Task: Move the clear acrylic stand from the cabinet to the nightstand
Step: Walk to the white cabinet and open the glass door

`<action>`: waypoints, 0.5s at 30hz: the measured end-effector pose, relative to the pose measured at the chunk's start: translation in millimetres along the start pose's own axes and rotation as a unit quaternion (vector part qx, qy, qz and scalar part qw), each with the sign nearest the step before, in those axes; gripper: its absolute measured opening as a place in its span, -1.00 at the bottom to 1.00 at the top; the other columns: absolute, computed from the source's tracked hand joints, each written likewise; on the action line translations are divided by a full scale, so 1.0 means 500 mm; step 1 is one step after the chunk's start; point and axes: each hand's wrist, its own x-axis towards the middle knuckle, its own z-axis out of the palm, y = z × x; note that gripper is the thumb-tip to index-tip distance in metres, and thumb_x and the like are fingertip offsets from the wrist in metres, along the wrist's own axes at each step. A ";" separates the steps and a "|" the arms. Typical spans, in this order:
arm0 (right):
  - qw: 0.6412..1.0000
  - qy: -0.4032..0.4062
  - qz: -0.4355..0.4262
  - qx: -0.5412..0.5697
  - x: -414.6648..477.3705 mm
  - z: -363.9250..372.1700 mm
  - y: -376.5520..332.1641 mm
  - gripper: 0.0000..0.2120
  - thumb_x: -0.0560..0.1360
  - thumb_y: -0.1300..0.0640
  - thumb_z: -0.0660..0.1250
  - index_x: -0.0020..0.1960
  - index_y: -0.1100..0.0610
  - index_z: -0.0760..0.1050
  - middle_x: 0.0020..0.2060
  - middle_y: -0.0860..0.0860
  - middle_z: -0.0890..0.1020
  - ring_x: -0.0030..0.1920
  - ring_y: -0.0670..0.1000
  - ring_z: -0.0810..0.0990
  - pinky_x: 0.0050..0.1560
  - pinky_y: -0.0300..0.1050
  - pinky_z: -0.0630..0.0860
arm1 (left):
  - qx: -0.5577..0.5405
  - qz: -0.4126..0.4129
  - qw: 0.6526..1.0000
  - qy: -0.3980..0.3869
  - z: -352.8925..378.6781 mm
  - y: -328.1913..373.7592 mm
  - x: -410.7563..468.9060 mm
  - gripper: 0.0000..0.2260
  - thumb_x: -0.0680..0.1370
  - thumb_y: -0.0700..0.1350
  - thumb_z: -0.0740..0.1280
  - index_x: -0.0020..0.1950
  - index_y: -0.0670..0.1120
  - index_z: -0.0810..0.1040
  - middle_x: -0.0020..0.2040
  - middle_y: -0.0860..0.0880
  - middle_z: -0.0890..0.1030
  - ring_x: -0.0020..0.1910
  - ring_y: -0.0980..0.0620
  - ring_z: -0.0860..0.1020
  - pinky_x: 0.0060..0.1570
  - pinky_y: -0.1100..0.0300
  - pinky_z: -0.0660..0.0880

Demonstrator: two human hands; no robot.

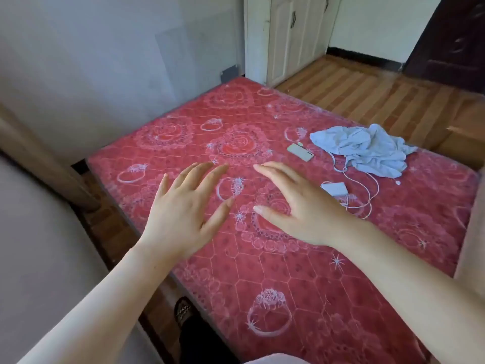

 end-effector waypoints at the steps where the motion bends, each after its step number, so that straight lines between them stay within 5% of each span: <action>1: 1.000 0.003 0.006 0.009 0.023 0.017 -0.003 -0.39 0.50 -0.17 0.20 0.47 -0.04 0.09 0.43 -0.13 0.19 0.40 -0.14 0.18 0.28 -0.19 0.23 | 0.000 0.001 1.000 -0.015 0.002 -0.024 0.014 -0.48 0.53 0.26 -0.04 0.45 0.11 0.16 0.42 0.02 0.32 0.44 -0.03 0.22 0.36 -0.25 0.13; 9: 0.997 -0.028 0.073 -0.025 0.277 0.095 -0.059 -0.40 0.52 -0.18 0.16 0.48 -0.05 0.05 0.45 -0.14 0.12 0.39 -0.12 0.17 0.18 -0.23 0.18 | 0.028 0.049 0.997 -0.054 -0.007 -0.291 0.152 -0.48 0.52 0.26 -0.02 0.44 0.10 0.19 0.39 -0.01 0.36 0.41 -0.06 0.27 0.32 -0.28 0.21; 15: 0.986 -0.009 0.156 0.059 0.424 0.158 -0.110 -0.42 0.51 -0.19 0.15 0.46 -0.09 0.08 0.42 -0.20 0.19 0.39 -0.21 0.16 0.32 -0.21 0.18 | -0.028 0.038 0.997 -0.067 -0.028 -0.446 0.222 -0.47 0.53 0.28 -0.05 0.44 0.08 0.19 0.40 0.00 0.34 0.42 -0.05 0.26 0.32 -0.22 0.25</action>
